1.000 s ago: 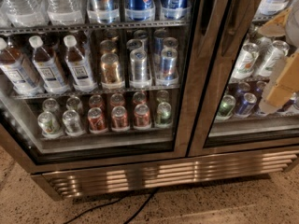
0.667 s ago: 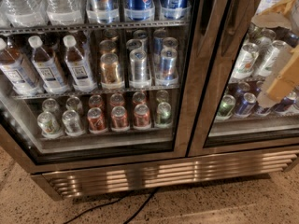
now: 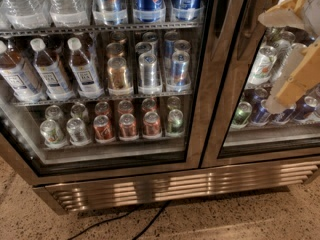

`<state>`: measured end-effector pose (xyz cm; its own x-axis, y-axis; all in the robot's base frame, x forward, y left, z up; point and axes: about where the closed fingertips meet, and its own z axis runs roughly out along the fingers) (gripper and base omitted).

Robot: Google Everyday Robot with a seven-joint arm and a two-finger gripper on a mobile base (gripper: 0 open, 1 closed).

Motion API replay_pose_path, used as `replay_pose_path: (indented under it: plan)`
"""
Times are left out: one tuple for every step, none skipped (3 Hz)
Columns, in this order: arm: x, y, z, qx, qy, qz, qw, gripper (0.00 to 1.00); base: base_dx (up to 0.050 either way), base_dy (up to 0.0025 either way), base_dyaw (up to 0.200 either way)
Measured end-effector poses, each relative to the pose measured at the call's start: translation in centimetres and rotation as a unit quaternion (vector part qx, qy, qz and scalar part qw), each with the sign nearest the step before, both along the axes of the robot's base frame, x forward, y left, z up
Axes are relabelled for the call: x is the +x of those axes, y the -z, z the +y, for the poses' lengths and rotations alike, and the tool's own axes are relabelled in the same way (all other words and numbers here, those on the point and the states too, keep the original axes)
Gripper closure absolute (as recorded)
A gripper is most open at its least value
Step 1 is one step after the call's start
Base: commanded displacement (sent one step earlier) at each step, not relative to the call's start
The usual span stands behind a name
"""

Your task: Open left fridge door

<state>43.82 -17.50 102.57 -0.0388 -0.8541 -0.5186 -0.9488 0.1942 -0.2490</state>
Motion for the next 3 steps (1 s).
replay_pose_path:
  plan:
    - [2.48,-0.78,1.52,-0.012,-0.007,-0.032,0.9994,0.00,0.000,0.00000,0.000]
    - [2.58,-0.84,1.63,-0.012,-0.008,-0.033,0.9994,0.00,0.000,0.00000,0.000]
    - [2.58,-0.84,1.63,-0.012,-0.008,-0.033,0.9994,0.17,0.000,0.00000,0.000]
